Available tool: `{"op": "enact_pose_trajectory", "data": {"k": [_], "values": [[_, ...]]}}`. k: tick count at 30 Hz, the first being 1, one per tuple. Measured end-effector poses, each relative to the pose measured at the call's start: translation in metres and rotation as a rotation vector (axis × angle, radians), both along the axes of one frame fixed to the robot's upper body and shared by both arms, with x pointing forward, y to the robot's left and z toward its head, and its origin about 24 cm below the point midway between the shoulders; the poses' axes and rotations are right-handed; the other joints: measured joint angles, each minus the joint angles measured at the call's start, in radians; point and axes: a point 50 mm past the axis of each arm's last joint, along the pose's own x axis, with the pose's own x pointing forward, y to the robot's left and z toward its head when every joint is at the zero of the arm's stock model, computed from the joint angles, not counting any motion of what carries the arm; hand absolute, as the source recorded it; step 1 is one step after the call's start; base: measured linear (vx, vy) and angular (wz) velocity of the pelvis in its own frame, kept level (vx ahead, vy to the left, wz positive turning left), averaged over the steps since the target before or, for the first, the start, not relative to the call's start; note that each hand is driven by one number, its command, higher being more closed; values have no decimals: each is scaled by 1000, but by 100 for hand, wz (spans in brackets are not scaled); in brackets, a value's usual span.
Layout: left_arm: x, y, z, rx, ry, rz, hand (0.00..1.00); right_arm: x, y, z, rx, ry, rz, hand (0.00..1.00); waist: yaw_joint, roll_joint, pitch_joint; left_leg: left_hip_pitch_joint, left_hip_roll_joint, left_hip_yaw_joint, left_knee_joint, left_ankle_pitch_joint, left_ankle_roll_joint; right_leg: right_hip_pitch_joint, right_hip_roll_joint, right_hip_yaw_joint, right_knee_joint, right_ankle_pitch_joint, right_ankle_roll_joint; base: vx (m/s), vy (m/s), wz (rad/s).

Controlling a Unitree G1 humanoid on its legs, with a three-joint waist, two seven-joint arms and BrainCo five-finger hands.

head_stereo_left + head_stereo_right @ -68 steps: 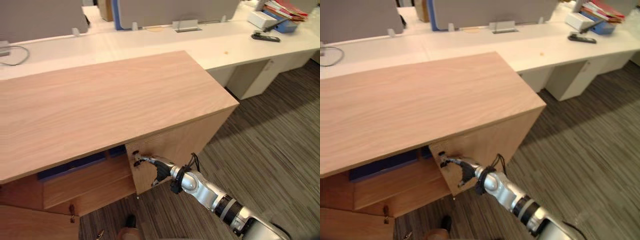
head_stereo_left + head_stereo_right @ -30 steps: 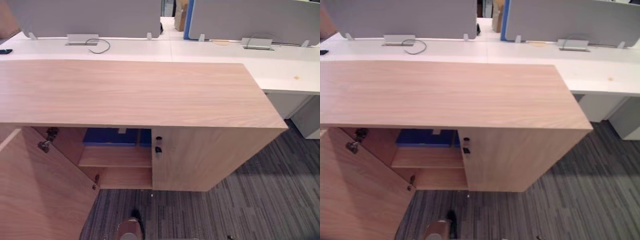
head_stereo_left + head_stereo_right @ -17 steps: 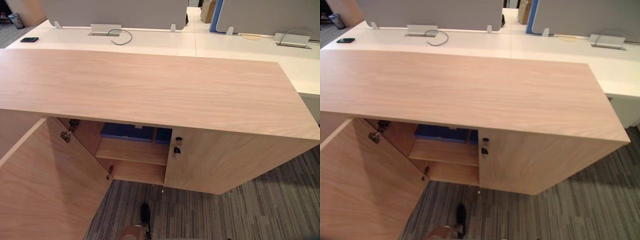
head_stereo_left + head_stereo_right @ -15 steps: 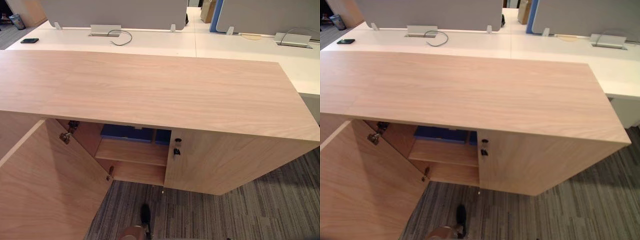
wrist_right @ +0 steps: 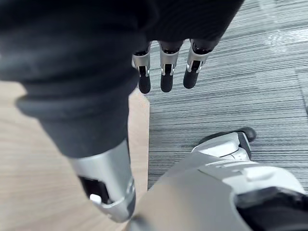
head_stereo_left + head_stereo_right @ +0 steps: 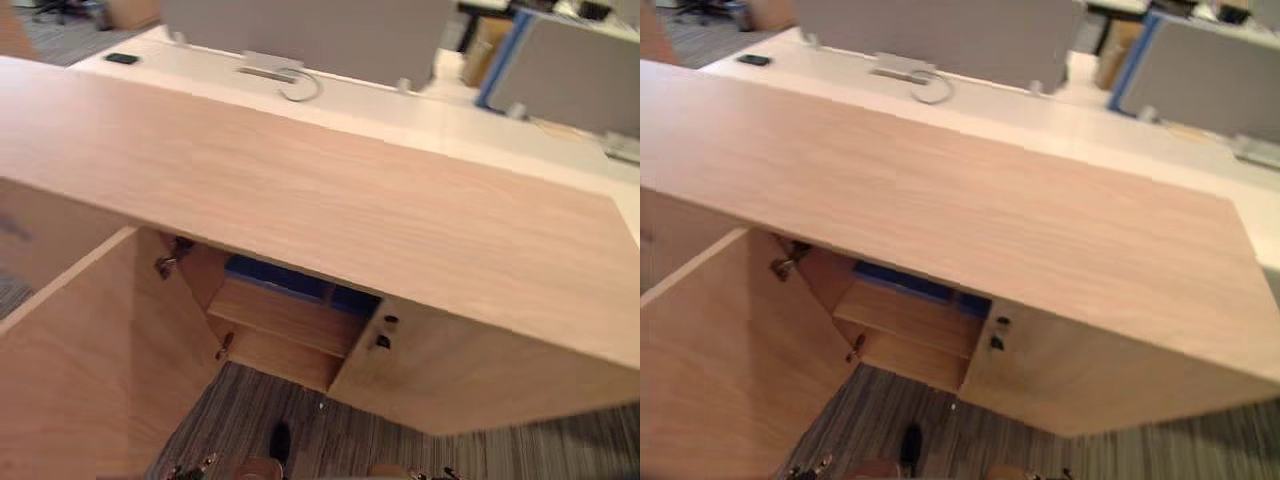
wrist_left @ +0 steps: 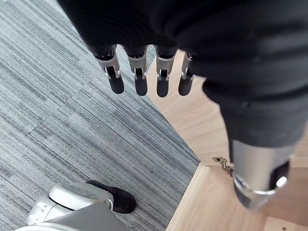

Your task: Walk over to the cabinet, pick up the folder, carry it to the office cabinet, place the folder inside the office cabinet, then close the office cabinet door

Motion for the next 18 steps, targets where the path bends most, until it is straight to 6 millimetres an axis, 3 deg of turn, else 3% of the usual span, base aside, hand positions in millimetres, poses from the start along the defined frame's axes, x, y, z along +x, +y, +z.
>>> {"op": "enact_pose_trajectory", "data": {"k": [2, 4, 6, 10, 18], "values": [[-7, 4, 1, 15, 2, 27, 0, -8, 5, -2, 20, 23, -40, 0, 3, -31, -29, 11, -23, 1, -51, 6, -4, -28, -17, -23, -115, 61, 18, 71, -255, 87], [-12, -1, 0, 6, 14, 41, 0, -15, 2, -3, 19, 47, -66, 0, 8, -14, -50, 9, -14, -5, -52, 15, -11, -22, -11, -51, -104, 54, 23, 77, -219, 48], [-25, -7, -4, -11, 47, 53, 0, -19, -5, -3, 4, 68, -52, 0, 14, 16, -73, 1, 25, 1, -52, 26, -38, -5, 28, -54, -156, 61, 14, 52, -179, -6], [-31, -6, -6, -16, 91, 21, 0, -20, -4, -4, 9, 81, -70, 0, 7, 13, -77, 0, 58, 3, -52, 23, -76, 11, 64, -55, -195, 77, 2, 70, -117, -8], [-25, -6, -6, 2, 117, -108, 0, -14, -3, -5, 8, 94, -1, 0, -7, 13, -77, 23, 59, -5, -52, 13, -89, 74, 72, -78, -258, 92, -21, 83, -44, 6]]}}
